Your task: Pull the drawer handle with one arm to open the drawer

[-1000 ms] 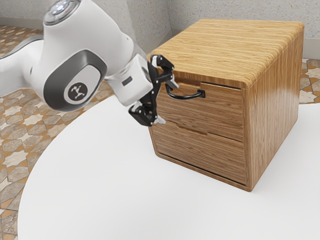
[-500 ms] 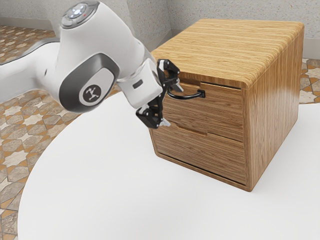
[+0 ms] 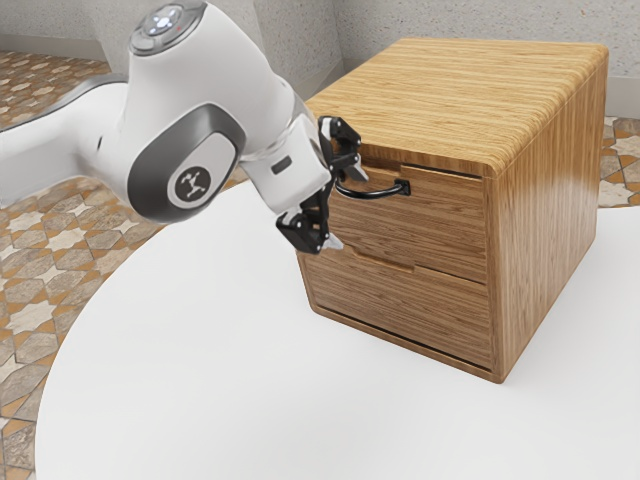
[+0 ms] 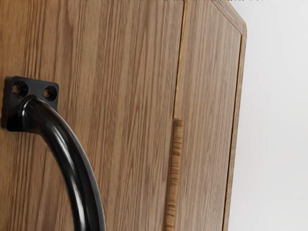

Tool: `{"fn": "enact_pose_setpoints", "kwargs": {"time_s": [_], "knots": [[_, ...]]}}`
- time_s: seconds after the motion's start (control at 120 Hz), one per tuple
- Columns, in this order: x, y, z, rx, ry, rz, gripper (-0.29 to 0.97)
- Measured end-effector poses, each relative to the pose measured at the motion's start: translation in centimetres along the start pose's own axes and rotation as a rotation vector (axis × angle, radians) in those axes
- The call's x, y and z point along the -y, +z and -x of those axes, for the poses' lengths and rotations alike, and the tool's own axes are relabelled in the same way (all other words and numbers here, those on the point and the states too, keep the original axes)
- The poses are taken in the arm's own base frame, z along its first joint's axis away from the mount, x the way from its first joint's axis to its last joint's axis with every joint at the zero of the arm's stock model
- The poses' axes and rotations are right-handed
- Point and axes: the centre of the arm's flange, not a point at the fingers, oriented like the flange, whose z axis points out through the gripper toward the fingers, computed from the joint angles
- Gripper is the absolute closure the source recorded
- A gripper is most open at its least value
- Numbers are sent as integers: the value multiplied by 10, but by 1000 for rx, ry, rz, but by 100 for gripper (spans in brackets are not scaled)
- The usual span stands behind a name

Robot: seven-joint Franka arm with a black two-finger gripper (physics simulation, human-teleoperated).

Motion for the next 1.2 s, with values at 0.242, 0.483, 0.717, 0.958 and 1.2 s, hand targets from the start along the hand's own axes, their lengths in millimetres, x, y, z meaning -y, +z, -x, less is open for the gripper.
{"fn": "enact_pose_setpoints", "kwargs": {"time_s": [0.242, 0.483, 0.717, 0.958, 1.2], "knots": [[1, 9, 1, 5, -10, 11, -1], [1, 10, 5, 5, -19, 14, -1], [2, 10, 6, 2, -28, 14, 5], [3, 9, 9, 1, -40, 12, 23], [1, 10, 12, 1, -48, 17, 23]]}}
